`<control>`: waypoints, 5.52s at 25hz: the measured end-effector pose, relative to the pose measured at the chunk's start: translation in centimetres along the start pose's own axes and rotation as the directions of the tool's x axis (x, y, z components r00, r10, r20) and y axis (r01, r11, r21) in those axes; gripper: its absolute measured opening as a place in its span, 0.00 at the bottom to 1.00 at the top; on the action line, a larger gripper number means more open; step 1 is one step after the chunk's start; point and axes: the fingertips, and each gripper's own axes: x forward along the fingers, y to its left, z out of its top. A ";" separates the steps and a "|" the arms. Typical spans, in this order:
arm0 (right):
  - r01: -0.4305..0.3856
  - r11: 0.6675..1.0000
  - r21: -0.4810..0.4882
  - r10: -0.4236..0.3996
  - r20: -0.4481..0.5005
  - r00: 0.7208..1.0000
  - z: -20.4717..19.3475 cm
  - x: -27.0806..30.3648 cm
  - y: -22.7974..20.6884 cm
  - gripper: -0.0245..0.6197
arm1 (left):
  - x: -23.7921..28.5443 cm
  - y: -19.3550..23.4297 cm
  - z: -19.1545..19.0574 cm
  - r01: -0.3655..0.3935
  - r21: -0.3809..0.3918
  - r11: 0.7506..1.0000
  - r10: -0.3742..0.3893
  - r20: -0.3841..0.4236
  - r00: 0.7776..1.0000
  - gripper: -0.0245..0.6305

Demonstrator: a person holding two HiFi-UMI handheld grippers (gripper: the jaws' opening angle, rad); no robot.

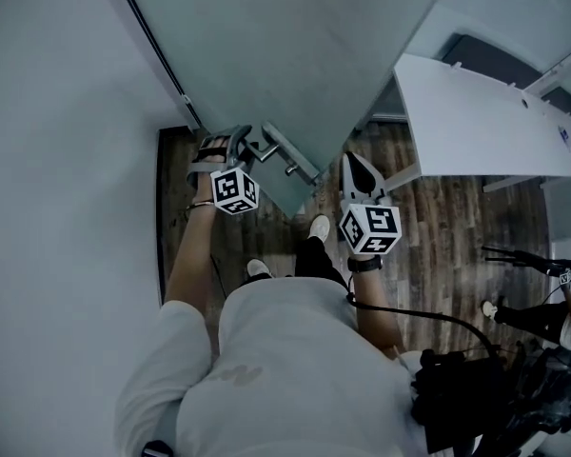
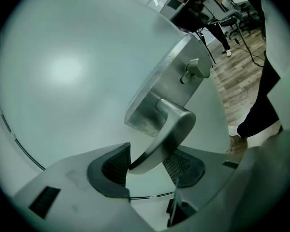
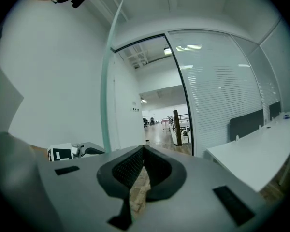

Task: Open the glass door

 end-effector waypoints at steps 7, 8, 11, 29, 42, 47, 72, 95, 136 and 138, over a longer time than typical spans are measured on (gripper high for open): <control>-0.125 0.991 -0.038 0.125 -0.009 0.992 1.4 0.6 5.3 0.04 | -5.6 -0.3 -2.9 0.021 0.047 0.999 -0.018 -0.062 0.998 0.31; -0.149 0.988 -0.049 0.149 -0.011 0.989 1.6 0.7 6.1 0.04 | -6.3 -0.3 -3.4 0.034 0.062 0.998 -0.029 -0.079 0.996 0.31; -0.211 0.974 -0.081 0.211 -0.014 0.977 2.3 0.9 8.4 0.04 | -8.6 -0.4 -5.0 0.071 0.112 0.991 -0.058 -0.122 0.991 0.31; -0.741 0.526 -0.417 0.686 -0.307 0.660 -0.8 1.6 27.7 0.19 | -22.7 0.2 -16.2 0.064 0.119 0.991 -0.040 -0.194 0.980 0.32; -0.796 -0.160 -0.584 0.625 -0.684 0.377 -8.8 2.0 39.7 0.26 | -38.6 -1.2 -26.4 -0.445 -0.555 0.703 0.258 -0.384 0.886 0.32; -0.792 -0.268 -0.548 0.547 -0.764 0.343 -11.2 2.7 46.7 0.25 | -46.6 -2.1 -30.0 -0.599 -0.713 0.363 0.426 -0.445 0.788 0.30; -0.796 -0.275 -0.538 0.589 -0.749 0.303 -12.0 3.9 60.4 0.23 | -55.3 -6.3 -28.9 -0.806 -0.539 -0.245 0.501 -0.782 0.371 0.04; -0.737 -0.333 -0.589 0.665 -0.700 0.259 -12.1 8.6 73.6 0.23 | -54.6 -5.2 -33.2 -0.848 -0.436 -0.303 0.370 -0.873 0.317 0.04; -0.223 0.958 -0.183 0.234 0.040 0.971 6.0 3.3 8.5 0.04 | -16.3 9.2 9.4 -0.146 -0.866 0.478 0.518 0.144 0.843 0.04; -0.202 0.966 -0.162 0.211 0.042 0.977 6.6 2.2 3.8 0.04 | -13.8 8.8 13.4 -0.134 -0.875 0.465 0.516 0.145 0.844 0.04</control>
